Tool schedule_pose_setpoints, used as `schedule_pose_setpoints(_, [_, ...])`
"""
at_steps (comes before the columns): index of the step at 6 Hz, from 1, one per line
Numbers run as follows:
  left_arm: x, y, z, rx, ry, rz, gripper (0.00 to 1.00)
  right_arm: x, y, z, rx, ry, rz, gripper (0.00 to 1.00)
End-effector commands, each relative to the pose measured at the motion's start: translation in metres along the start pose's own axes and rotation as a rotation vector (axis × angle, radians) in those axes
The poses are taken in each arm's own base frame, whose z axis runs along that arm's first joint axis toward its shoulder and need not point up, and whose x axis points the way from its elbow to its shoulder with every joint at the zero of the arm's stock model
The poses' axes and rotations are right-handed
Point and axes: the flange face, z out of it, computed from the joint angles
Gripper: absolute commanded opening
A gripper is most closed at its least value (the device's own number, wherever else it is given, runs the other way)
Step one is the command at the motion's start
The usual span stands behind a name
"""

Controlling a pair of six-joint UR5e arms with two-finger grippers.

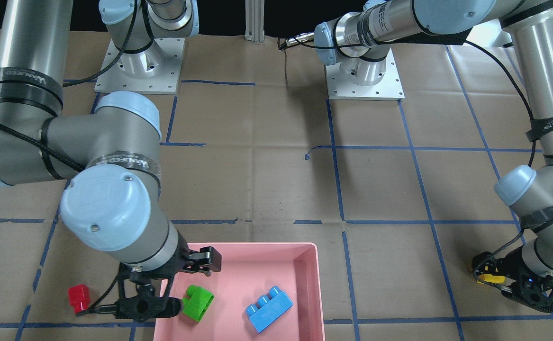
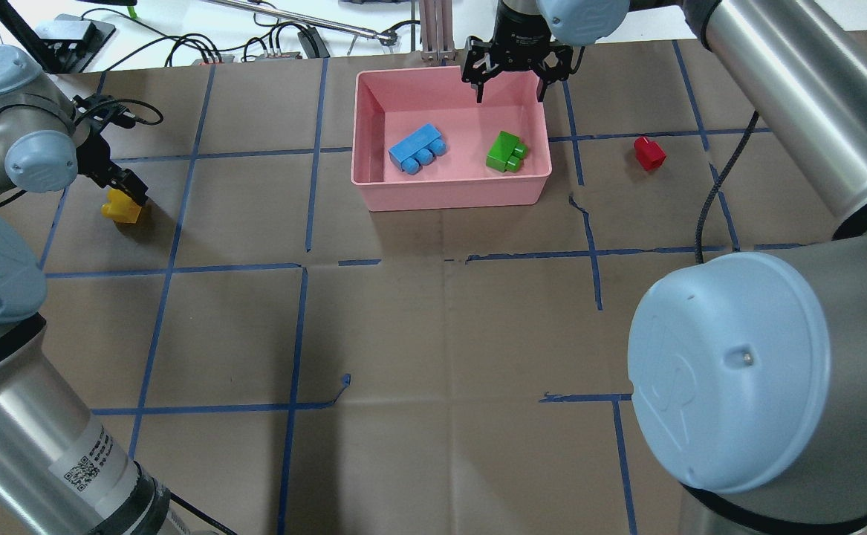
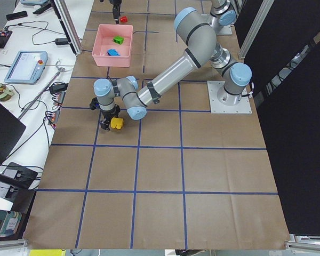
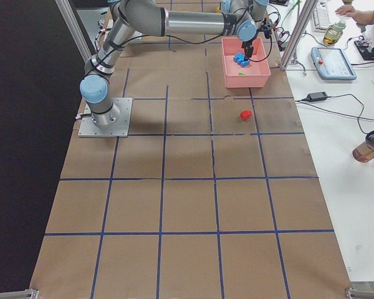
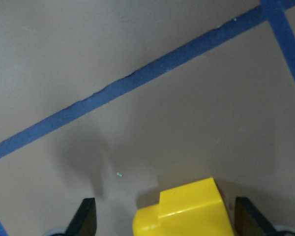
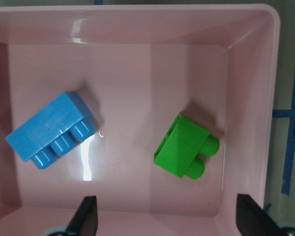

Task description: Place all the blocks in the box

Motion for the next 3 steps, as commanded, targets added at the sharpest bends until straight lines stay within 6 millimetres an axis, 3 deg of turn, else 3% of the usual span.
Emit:
schedule_pose_setpoints(1, [0.004, 0.001, -0.003, -0.018, 0.028, -0.032, 0.32, 0.081, -0.012, -0.012, -0.03, 0.004, -0.089, 1.0])
schedule_pose_setpoints(2, [0.011, -0.004, -0.017, -0.037, 0.05, -0.114, 0.1, 0.13, -0.02, -0.016, -0.024, 0.002, -0.143, 1.0])
schedule_pose_setpoints(3, [0.014, -0.004, -0.036, -0.043, 0.063, -0.128, 0.0, 0.161, -0.027, -0.017, -0.003, 0.002, -0.222, 1.0])
